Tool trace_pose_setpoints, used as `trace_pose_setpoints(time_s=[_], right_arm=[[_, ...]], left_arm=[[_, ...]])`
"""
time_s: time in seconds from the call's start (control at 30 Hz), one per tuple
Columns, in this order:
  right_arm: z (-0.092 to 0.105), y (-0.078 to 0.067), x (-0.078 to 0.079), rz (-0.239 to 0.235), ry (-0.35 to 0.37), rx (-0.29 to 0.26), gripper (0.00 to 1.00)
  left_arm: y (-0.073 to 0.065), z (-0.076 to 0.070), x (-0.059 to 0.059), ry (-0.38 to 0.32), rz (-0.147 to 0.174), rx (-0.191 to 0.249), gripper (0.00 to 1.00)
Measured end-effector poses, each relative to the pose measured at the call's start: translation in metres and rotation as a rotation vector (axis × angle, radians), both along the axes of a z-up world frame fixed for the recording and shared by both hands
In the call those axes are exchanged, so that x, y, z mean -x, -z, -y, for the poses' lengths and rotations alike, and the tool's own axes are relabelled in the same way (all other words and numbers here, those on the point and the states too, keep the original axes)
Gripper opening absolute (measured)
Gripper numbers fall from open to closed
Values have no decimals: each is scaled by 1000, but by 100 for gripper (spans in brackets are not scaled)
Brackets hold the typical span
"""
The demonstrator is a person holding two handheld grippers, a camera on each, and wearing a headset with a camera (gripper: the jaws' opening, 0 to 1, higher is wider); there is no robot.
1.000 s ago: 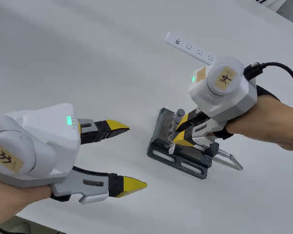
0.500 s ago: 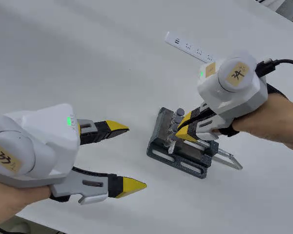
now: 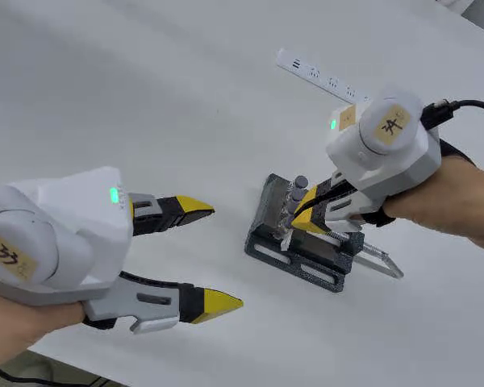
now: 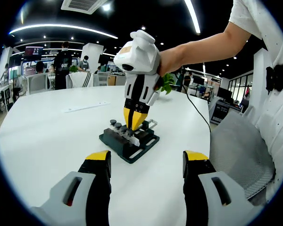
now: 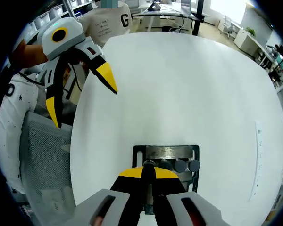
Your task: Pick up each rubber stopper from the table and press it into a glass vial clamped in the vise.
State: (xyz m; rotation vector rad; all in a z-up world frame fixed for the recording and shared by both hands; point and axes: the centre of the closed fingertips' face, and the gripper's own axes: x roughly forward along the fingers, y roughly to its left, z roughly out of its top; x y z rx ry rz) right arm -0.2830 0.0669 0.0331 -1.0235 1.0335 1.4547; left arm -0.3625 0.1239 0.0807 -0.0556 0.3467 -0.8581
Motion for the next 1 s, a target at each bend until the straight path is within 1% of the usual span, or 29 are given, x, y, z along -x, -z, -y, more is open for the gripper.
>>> trace_pose_setpoints(time_s=[0.07, 0.1, 0.3, 0.47, 0.57, 0.67, 0.7, 0.83, 0.87, 0.9, 1.0], right_arm=[[0, 3, 0, 1, -5, 5, 1], [-1, 3, -2, 7, -8, 3, 1], [0, 2, -2, -6, 0, -2, 1], [0, 2, -1, -2, 1, 5, 2], [0, 3, -1, 0, 12, 6, 2], [0, 3, -1, 4, -4, 7, 1], [0, 3, -1, 1, -2, 10, 1], [-1, 5, -2, -5, 3, 51, 1], [-1, 5, -1, -4, -6, 54, 1], [0, 5, -1, -8, 6, 56, 1], [-1, 6, -3, -14, 10, 57, 1]], left_arm=[[0, -1, 0, -1, -1, 0, 60], [0, -1, 0, -1, 0, 0, 60], [0, -2, 0, -3, -3, 3, 58], [0, 0, 0, -2, -1, 7, 58], [-2, 1, -2, -4, 6, 10, 58], [-3, 2, -4, -6, 9, 16, 58], [-3, 2, -4, -4, 8, 16, 58], [-3, 2, -4, -3, 10, 15, 58], [-3, 2, -4, -4, 10, 15, 58], [-4, 2, -4, -7, 8, 19, 58], [-3, 2, -4, -7, 6, 16, 57]])
